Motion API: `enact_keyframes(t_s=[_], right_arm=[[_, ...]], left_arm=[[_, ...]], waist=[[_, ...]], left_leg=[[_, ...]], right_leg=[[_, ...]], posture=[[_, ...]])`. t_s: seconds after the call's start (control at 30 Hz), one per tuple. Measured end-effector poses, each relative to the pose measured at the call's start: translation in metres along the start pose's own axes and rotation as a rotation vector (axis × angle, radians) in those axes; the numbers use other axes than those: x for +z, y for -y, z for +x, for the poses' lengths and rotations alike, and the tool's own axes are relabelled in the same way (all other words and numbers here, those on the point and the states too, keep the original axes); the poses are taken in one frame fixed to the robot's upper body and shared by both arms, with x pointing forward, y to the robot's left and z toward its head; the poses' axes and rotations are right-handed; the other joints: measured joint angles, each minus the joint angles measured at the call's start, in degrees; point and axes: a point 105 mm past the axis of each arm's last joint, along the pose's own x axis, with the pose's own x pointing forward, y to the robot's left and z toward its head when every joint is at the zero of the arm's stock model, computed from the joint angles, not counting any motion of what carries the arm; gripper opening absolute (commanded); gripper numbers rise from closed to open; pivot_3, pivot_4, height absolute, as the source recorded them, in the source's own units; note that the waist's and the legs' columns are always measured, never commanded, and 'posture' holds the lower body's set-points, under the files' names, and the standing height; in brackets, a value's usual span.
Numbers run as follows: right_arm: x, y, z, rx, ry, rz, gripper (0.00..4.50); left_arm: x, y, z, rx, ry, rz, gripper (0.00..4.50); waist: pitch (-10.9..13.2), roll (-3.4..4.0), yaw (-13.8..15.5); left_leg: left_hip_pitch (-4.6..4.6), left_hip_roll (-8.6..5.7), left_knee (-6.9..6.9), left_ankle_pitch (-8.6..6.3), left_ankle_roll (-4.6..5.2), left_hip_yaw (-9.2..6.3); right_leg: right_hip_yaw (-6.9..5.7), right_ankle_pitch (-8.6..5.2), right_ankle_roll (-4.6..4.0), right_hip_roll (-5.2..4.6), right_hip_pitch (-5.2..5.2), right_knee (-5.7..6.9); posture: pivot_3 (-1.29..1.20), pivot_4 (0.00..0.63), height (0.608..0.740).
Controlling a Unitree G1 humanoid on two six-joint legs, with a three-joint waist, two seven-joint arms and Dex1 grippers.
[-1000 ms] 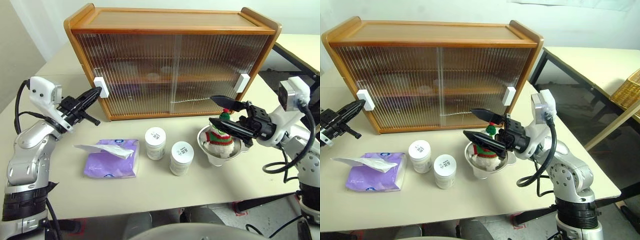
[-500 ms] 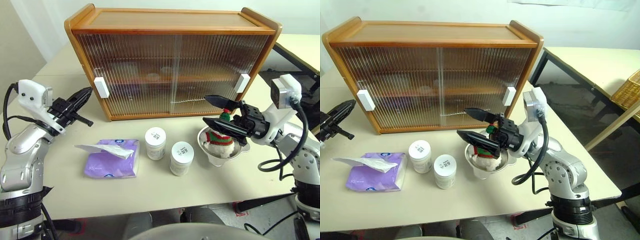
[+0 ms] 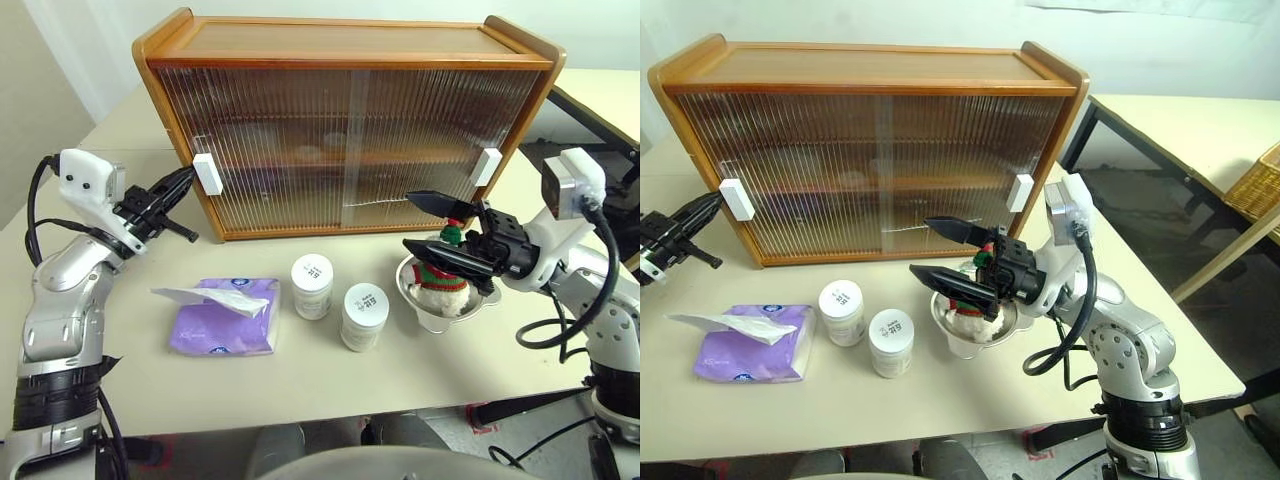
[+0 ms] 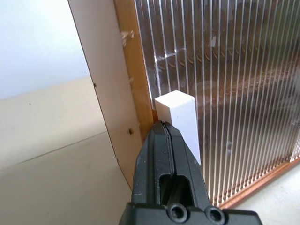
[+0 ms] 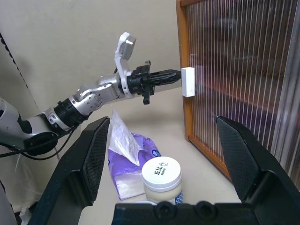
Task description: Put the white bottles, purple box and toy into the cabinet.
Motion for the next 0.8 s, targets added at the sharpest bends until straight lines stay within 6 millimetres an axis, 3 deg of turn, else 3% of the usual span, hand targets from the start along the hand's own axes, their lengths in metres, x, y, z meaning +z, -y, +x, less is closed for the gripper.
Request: enact_keyframes(t_s=[0.3, 0.6, 0.8], right_arm=[[-0.003, -0.001, 0.002, 0.012, -0.007, 0.01, 4.5], [-0.01, 0.001, -0.001, -0.013, -0.015, 0.006, 4.5], [-0.013, 0.001, -0.004, -0.031, -0.019, -0.003, 4.5]], left_arm=[[0.003, 0.036, 0.017, -0.12, 0.024, -0.031, 0.02], [0.005, 0.097, 0.044, -0.307, 0.061, -0.084, 0.02], [0.013, 0.117, 0.058, -0.375, 0.094, -0.093, 0.02]], waist=[[-0.01, -0.01, -0.06], [-0.01, -0.02, -0.02], [-0.03, 0.0, -0.29]], left_leg=[[-0.05, -0.01, 0.01, 0.0, 0.0, 0.01], [-0.06, -0.02, 0.07, 0.0, 0.0, 0.01], [-0.05, -0.03, 0.09, 0.0, 0.01, 0.02]], right_leg=[[0.0, 0.08, 0.21, 0.0, 0.02, -0.01], [0.01, -0.08, 0.72, 0.0, 0.12, -0.03], [0.02, -0.08, 0.92, 0.0, 0.13, -0.03]], posture=[[-0.07, 0.0, 0.74], [-0.09, 0.0, 0.74], [-0.11, 0.0, 0.74]])
